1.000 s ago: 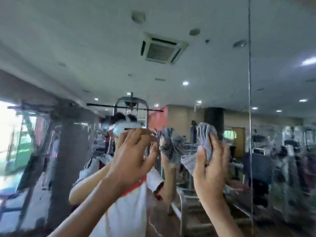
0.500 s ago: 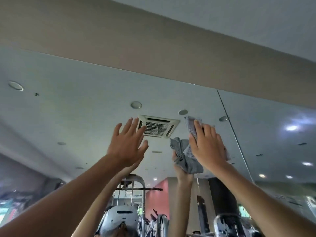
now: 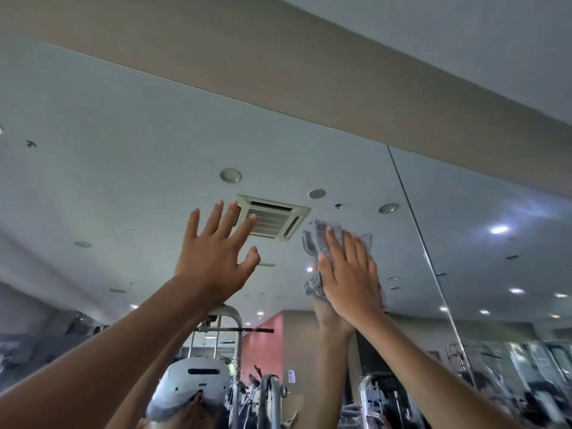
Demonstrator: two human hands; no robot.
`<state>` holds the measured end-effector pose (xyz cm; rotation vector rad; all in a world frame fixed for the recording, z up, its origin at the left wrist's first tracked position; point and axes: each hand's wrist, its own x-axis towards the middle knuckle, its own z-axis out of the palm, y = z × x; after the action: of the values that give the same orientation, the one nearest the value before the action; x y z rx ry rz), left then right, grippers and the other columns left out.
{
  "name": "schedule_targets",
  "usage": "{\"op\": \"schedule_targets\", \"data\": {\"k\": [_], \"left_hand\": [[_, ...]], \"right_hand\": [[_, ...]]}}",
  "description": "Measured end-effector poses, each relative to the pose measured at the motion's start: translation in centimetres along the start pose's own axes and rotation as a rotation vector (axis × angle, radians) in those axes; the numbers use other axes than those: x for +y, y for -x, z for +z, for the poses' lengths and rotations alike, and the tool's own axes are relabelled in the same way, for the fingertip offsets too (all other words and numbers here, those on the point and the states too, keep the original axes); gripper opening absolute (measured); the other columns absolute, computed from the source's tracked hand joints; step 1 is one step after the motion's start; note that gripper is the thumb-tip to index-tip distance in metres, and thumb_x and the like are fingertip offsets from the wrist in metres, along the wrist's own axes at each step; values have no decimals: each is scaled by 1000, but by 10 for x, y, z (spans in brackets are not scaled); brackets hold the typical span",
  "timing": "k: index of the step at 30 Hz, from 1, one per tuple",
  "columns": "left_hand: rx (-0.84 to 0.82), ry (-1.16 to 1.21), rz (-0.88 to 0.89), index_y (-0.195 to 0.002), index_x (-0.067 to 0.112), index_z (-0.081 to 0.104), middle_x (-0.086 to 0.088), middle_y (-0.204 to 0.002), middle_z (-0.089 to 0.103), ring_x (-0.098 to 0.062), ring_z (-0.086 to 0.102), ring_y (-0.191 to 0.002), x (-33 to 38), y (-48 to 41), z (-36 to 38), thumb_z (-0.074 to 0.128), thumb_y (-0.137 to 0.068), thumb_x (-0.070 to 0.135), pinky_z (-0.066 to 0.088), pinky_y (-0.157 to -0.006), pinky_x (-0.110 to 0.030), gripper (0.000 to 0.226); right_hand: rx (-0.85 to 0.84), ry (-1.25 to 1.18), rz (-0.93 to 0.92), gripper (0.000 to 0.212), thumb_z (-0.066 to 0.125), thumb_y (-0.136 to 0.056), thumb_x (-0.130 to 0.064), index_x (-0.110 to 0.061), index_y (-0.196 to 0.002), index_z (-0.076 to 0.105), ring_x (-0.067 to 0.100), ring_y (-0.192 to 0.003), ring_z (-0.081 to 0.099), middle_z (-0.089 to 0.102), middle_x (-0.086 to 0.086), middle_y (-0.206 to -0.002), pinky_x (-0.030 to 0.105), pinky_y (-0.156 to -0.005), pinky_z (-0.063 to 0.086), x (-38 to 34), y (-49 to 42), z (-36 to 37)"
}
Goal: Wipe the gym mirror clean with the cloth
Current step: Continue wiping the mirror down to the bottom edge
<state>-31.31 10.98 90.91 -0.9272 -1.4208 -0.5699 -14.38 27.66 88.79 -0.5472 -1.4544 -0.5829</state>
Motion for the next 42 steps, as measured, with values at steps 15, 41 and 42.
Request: {"op": "schedule_targets", "data": {"k": [15,41,42], "left_hand": [[11,6,22,-159,38,-2,-4,-168,-12,-21,-14,-154,27,10,9,-15,-76,63,-11,-121,-53,88],[35,29,-22,-160,32,-6,-5,-168,-13,-23,-17,-154,34,60,15,-13,-81,59,-15,-120,-48,84],[35,31,-20,-160,32,-4,-4,-168,-12,-22,-16,-154,34,60,15,-13,-81,59,-14,-120,-48,84]], "right_hand": [[-84,-33,118,60,11,-103,-49,-27,-159,6,15,-153,-3,2,-2,-167,41,-121,-4,-15,-32,2],[-94,-56,80,58,15,-103,-48,-30,-158,7,10,-151,-8,-1,-8,-166,37,-121,-2,20,-5,-2],[-80,-68,133,57,20,-105,-42,-27,-159,9,13,-153,-3,2,-3,-167,38,-122,0,9,-13,1]]}}
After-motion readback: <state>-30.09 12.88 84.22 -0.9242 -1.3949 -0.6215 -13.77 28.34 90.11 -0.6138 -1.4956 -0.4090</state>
